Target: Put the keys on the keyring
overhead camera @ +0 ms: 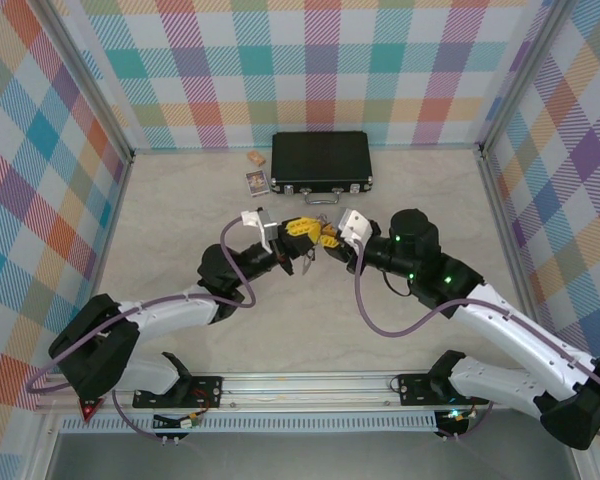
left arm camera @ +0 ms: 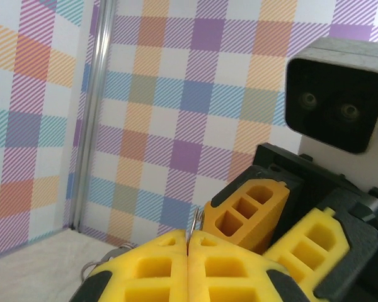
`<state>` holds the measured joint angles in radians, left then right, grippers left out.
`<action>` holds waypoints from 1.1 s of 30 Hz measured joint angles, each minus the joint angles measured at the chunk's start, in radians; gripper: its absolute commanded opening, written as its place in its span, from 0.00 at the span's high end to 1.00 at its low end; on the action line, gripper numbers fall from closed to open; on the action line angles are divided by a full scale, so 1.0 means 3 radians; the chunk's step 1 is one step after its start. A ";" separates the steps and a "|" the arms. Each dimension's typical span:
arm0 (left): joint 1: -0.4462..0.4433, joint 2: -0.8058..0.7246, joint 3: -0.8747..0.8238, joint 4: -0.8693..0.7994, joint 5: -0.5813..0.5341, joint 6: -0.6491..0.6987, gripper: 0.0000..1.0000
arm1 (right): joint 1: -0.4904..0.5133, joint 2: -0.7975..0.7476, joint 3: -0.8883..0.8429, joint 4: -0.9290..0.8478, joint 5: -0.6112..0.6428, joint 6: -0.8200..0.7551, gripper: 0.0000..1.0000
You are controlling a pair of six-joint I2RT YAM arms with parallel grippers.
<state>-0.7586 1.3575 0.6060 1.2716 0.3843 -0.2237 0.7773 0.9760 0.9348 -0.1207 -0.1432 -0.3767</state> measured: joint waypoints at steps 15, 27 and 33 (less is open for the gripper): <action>0.0192 0.0160 0.0189 0.0048 0.0357 -0.0251 1.00 | -0.0310 -0.0099 0.0037 -0.0151 -0.0299 0.0193 0.76; 0.0278 0.0160 0.0139 0.0047 0.0570 -0.0331 1.00 | -0.0693 0.0128 0.0595 -0.0380 -0.1104 0.0415 0.77; 0.0278 0.0156 0.0127 0.0047 0.0640 -0.0366 1.00 | -0.0786 0.0327 0.0762 -0.0515 -0.1467 0.0470 0.77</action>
<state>-0.6750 1.4044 0.6441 1.2858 0.5762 -0.3336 0.5415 1.0740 1.1633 -0.2752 -0.5835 -0.2356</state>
